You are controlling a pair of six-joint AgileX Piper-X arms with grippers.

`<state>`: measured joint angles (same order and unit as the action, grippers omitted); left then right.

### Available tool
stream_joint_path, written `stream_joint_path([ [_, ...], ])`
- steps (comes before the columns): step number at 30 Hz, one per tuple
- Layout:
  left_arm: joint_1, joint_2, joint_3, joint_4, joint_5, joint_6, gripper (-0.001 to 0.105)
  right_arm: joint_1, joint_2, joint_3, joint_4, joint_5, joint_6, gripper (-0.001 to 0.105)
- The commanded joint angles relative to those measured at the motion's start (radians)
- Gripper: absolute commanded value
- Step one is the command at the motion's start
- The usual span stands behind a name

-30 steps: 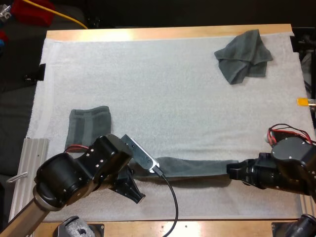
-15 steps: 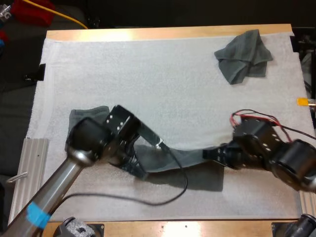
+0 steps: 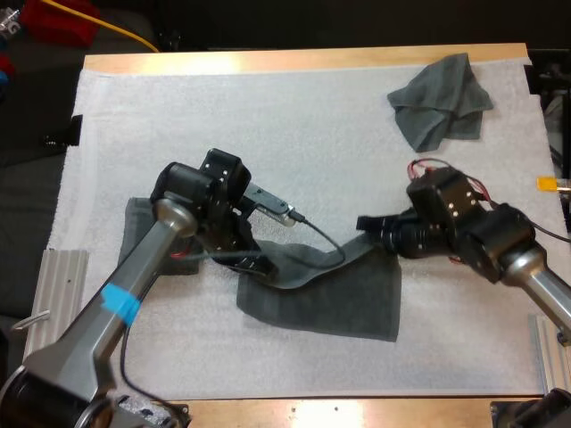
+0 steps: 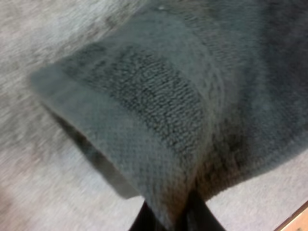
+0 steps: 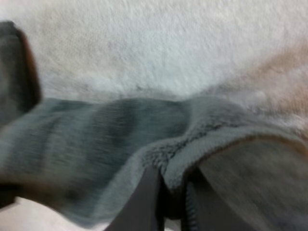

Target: Pick towel from pile, fold and stack

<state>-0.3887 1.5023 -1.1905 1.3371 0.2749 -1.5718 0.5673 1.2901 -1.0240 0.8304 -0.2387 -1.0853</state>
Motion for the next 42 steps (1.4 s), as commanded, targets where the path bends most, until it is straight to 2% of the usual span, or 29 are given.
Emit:
stream_joint_path([
  [1,0.003,0.023,0.001,-0.020,0.031,0.005,0.000,-0.018,0.017,-0.011,-0.032,-0.041,-0.006,0.001],
  [4,0.019,0.086,0.001,-0.050,0.073,-0.022,0.000,-0.064,0.064,-0.011,-0.082,-0.102,0.022,0.001],
  [8,0.058,0.169,-0.001,-0.092,0.210,-0.075,0.000,-0.120,0.119,-0.011,-0.128,-0.159,0.060,0.001],
  [11,0.087,0.226,-0.006,-0.111,0.274,-0.094,0.000,-0.155,0.154,-0.011,-0.161,-0.189,0.079,0.001],
  [18,0.144,0.305,-0.007,-0.196,0.393,-0.174,0.000,-0.201,0.224,-0.011,-0.213,-0.217,0.108,0.001],
  [23,0.179,0.327,-0.007,-0.298,0.482,-0.281,0.000,-0.219,0.269,-0.011,-0.283,-0.242,0.149,0.001],
  [30,0.190,0.327,-0.007,-0.454,0.495,-0.436,0.000,-0.219,0.303,-0.011,-0.346,-0.214,0.188,0.001],
  [37,0.190,0.327,-0.007,-0.593,0.470,-0.559,0.000,-0.227,0.310,-0.011,-0.397,-0.113,0.243,0.001],
  [42,0.190,0.327,-0.007,-0.659,0.433,-0.584,0.000,-0.230,0.320,-0.011,-0.417,-0.075,0.261,0.001],
])
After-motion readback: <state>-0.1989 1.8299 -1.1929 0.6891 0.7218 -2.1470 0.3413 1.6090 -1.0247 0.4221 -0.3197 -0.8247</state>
